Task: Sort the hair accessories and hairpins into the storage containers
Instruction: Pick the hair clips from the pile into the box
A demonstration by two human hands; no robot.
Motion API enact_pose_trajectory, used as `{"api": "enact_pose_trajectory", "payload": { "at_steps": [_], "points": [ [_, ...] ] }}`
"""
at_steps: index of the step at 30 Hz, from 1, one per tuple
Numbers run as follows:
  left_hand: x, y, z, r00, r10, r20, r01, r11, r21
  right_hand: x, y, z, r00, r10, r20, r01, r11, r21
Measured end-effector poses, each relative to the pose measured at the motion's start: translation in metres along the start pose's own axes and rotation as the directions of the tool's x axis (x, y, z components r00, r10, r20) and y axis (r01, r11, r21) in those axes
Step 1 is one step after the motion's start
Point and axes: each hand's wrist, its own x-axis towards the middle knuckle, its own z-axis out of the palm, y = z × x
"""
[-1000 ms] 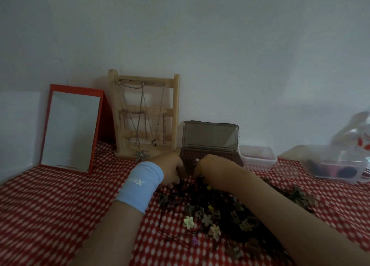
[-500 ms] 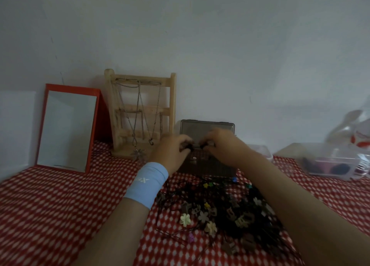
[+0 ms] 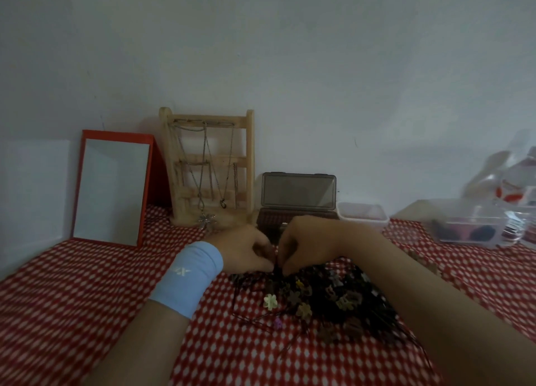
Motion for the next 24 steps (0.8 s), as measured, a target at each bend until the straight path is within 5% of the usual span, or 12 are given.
{"api": "enact_pose_trajectory", "payload": {
  "at_steps": [6,24],
  "points": [
    [-0.012,0.003,0.018,0.995,-0.06,0.078,0.051,0.992,0.113,-0.001,-0.012,0.026,0.993,0.11,0.049,-0.105,0.99,-0.099],
    [-0.037,0.01,0.02,0.988,-0.015,-0.156,0.009,0.999,-0.036,-0.007,-0.016,0.046,0.988,0.123,-0.091,-0.128,0.991,-0.048]
  ]
}}
